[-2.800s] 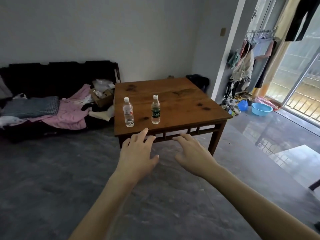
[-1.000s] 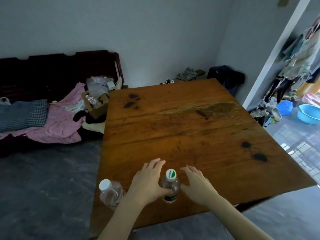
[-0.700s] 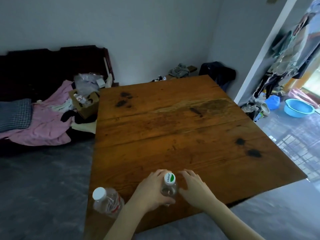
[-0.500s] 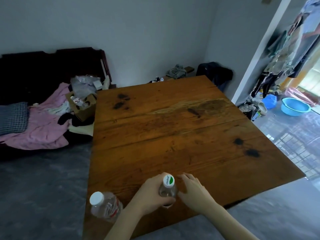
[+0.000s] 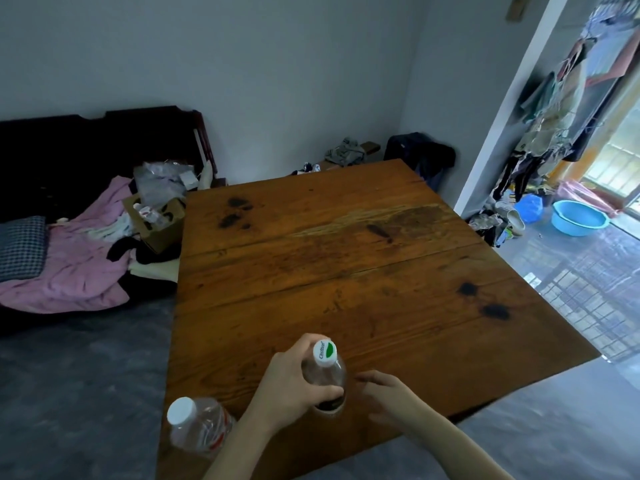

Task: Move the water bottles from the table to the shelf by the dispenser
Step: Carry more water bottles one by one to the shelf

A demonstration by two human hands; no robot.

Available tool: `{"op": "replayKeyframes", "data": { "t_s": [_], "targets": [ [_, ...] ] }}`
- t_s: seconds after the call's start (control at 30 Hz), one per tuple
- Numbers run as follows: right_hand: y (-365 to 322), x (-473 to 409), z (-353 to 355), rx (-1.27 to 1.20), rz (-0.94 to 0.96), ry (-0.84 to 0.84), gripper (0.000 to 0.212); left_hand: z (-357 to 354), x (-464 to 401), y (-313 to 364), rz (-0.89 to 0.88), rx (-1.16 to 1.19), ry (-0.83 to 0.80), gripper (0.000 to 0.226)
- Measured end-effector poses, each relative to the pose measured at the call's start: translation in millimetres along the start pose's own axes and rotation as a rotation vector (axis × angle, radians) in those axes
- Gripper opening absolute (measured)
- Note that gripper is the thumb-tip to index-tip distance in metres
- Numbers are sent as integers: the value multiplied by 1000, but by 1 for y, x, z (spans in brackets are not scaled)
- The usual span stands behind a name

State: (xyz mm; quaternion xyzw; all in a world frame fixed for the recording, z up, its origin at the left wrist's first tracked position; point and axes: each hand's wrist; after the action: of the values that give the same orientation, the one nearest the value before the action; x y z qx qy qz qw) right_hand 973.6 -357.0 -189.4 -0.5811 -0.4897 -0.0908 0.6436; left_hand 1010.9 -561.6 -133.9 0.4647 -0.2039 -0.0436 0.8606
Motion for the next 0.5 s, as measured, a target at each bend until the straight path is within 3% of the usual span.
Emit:
{"op": "replayKeyframes", "data": {
  "t_s": [0.27,0.5],
  "targets": [
    [2,11,2,-640,-14,-145,39,23,11,39,-168,0,125,60],
    [-19,37,-8,-704,65,-316,46,36,15,69,-226,-62,146,60]
  ]
}}
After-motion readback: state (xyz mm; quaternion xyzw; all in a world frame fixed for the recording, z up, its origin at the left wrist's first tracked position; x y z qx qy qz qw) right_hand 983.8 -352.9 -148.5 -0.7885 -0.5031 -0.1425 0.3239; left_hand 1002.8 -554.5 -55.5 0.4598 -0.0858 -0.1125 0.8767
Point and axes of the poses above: each hand's wrist, its own x-axis away from the middle knuckle, its own z-axis out of the back of the hand, y = z × x, and after that the axes turned 14 degrees about -y, right-handed
